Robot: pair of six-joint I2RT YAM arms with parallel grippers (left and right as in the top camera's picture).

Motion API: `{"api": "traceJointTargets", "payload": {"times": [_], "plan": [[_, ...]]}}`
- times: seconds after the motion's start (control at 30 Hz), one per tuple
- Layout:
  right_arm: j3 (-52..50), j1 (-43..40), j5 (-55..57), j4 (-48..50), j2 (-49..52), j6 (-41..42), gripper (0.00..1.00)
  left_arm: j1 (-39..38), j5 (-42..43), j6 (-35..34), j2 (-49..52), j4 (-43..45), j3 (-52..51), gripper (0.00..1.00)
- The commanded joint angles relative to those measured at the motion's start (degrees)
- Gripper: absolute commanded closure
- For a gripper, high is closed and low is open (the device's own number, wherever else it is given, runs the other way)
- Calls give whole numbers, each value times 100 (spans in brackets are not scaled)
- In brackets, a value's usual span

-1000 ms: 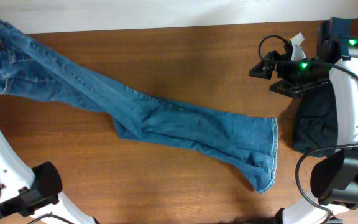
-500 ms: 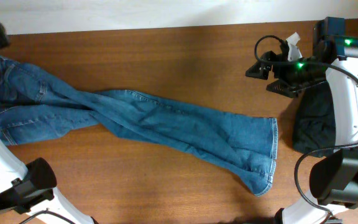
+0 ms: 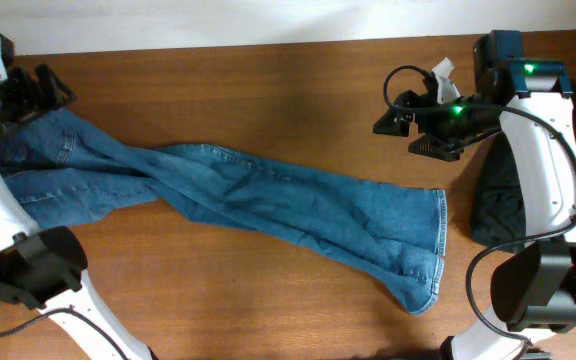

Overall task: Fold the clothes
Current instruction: 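Move the right gripper onto the middle of the jeans legs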

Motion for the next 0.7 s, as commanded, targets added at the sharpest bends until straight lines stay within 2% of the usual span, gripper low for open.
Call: {"api": "traceJointTargets", "payload": {"times": [0.0,0.23,0.37,0.67], "plan": [[-37,83,527,-79,-74,-59,1,-35,120,243,286,-20,-157,1],[-37,188,562,-94,-74,-63,1,-116,103,240,894,39,-162,1],[-37,273,562,-79,-74,-61,1,-125,105,-164,1397,42,-166,1],[-61,424,562,-140,-74,160,1,-175,103,-304,2070,275,-166,1]]}}
